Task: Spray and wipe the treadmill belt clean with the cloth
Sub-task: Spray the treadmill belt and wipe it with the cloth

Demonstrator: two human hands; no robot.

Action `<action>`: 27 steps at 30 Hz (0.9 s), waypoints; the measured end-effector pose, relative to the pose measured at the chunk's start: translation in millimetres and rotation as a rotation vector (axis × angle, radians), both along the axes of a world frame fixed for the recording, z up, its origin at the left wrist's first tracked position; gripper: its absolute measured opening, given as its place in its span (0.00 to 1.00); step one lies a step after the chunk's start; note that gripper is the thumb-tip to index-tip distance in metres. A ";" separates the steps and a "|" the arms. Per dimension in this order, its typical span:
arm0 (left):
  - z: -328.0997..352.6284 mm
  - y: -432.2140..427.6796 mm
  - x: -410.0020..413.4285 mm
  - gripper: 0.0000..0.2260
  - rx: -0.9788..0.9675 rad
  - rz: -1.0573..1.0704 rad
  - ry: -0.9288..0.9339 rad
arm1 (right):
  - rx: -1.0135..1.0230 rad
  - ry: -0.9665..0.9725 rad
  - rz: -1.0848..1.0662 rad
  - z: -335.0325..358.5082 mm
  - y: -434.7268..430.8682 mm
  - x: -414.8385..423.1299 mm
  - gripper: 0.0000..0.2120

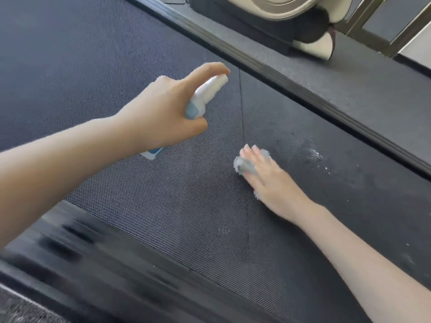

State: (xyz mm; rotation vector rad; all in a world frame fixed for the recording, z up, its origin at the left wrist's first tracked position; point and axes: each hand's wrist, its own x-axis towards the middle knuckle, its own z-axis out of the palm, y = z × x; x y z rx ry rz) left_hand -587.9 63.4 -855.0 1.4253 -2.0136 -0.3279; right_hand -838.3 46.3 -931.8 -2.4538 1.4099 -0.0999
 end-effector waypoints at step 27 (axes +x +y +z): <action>-6.0 -7.0 20.3 0.31 0.053 0.026 0.014 | 0.019 0.107 -0.552 5.7 -106.3 -11.0 0.27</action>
